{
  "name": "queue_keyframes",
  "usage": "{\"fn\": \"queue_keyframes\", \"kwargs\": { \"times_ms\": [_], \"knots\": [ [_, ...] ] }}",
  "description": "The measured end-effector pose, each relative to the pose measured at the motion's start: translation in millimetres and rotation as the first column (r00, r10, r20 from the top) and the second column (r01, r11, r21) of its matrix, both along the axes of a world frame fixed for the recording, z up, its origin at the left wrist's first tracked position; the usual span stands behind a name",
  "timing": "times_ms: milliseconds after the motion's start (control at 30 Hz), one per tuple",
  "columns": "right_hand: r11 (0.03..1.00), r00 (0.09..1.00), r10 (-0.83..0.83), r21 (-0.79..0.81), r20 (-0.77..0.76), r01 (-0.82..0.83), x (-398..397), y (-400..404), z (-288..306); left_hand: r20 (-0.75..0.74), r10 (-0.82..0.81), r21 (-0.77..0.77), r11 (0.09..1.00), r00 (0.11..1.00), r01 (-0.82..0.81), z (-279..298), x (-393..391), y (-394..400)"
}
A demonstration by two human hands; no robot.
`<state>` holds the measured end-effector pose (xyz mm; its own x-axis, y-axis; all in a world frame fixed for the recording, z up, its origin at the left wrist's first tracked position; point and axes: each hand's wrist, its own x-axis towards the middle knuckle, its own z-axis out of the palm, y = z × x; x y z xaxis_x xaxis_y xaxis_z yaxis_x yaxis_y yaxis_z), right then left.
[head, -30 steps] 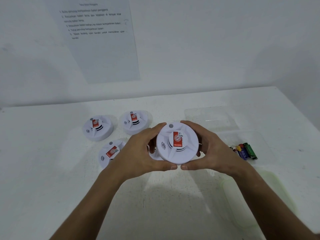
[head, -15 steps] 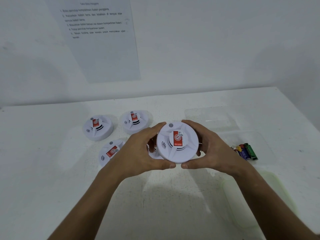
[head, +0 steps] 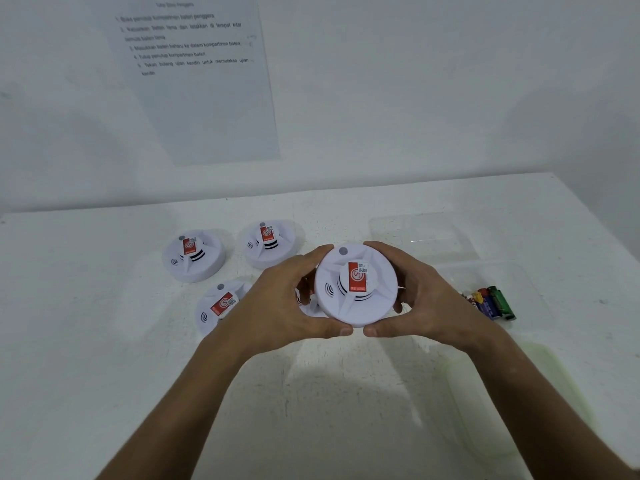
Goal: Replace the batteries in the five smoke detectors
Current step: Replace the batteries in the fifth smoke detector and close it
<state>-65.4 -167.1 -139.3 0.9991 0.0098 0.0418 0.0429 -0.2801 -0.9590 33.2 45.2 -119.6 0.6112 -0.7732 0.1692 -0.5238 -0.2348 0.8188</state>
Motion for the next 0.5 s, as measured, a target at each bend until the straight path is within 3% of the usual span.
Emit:
{"fn": "queue_keyframes", "kwargs": {
  "times_ms": [500],
  "knots": [
    [0.999, 0.999, -0.04, -0.005, -0.026, 0.04, 9.0, -3.3, -2.2, -0.024, -0.024, 0.075, 0.997, 0.999, 0.025, -2.6, 15.8, -4.9]
  ]
}}
